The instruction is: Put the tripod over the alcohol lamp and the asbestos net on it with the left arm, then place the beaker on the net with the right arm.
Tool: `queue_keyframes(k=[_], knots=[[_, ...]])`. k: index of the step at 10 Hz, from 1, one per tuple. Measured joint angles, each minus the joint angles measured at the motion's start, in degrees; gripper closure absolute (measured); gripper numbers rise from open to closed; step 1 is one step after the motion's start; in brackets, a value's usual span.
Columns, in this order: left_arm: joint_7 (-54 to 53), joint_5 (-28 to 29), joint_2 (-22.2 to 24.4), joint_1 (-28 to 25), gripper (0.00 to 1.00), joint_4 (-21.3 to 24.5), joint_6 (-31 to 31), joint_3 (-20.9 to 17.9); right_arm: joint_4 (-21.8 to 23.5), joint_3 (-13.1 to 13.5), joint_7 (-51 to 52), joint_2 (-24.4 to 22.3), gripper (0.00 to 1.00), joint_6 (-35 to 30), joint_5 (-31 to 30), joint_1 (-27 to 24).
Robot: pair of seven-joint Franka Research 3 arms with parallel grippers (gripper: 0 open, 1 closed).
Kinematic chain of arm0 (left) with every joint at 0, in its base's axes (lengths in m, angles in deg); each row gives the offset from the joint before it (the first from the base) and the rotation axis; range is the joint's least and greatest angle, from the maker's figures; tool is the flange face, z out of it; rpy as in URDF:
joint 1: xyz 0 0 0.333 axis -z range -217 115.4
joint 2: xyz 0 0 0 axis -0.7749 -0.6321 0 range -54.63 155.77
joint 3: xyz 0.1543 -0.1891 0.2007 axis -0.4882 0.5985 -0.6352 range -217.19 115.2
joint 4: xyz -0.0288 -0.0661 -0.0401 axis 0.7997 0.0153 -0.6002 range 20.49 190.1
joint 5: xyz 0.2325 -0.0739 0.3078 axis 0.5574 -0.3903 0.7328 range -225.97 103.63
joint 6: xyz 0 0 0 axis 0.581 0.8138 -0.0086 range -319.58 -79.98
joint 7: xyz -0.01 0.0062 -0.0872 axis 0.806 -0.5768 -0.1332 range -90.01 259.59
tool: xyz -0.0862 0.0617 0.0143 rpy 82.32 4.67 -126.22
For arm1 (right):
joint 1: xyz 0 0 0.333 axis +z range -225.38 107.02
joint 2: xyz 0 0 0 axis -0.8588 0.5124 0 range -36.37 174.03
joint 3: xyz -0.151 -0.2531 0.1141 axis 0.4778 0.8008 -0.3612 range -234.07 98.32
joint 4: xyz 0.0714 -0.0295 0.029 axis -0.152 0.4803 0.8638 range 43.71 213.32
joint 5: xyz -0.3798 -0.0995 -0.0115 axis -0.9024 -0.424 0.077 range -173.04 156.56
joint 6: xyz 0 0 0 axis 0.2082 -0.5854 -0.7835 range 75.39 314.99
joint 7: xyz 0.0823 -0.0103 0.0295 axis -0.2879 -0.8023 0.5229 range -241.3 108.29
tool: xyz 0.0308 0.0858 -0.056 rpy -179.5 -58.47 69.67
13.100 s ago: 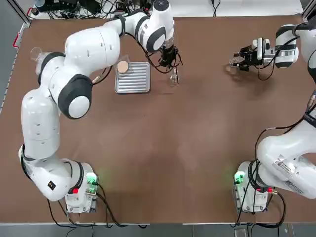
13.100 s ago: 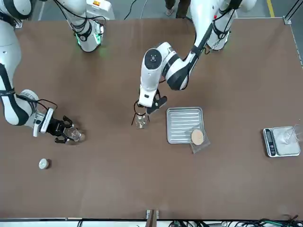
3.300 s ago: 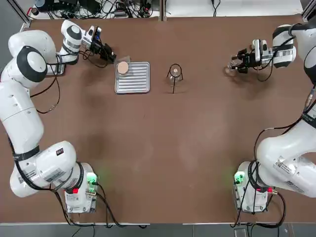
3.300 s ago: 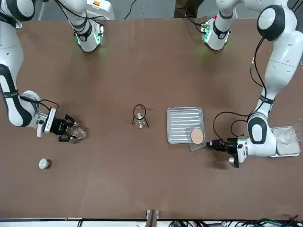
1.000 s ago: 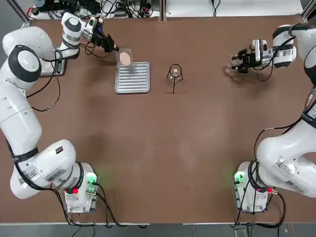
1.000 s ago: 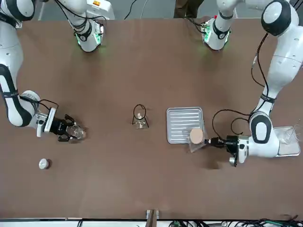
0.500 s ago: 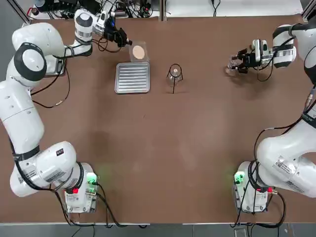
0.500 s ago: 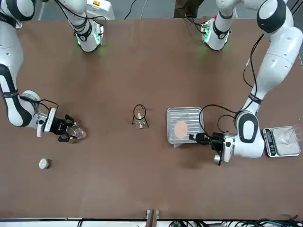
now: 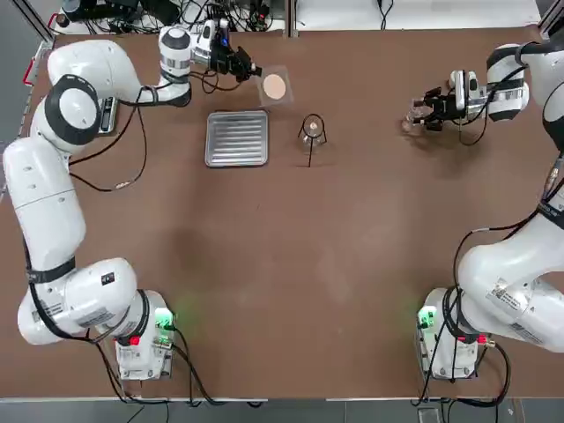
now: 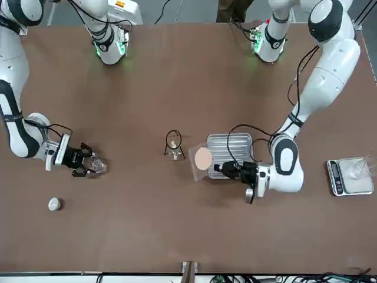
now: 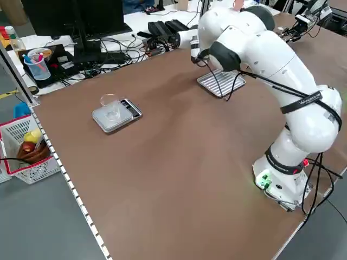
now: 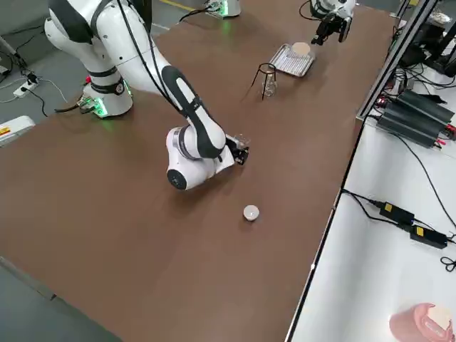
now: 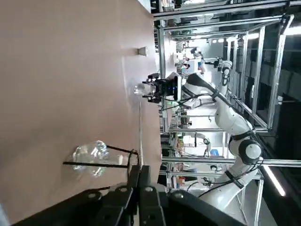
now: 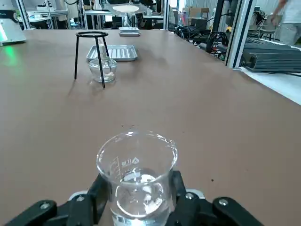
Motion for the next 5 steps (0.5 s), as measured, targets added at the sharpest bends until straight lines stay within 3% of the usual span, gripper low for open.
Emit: queue_keyframes(k=[5], knots=[[-6.40,-8.74,-0.32,7.24,0.98,0.13,-6.39,-0.22,0.00,0.00,0.00,0.00,0.42,0.00,0.00,-0.01]])
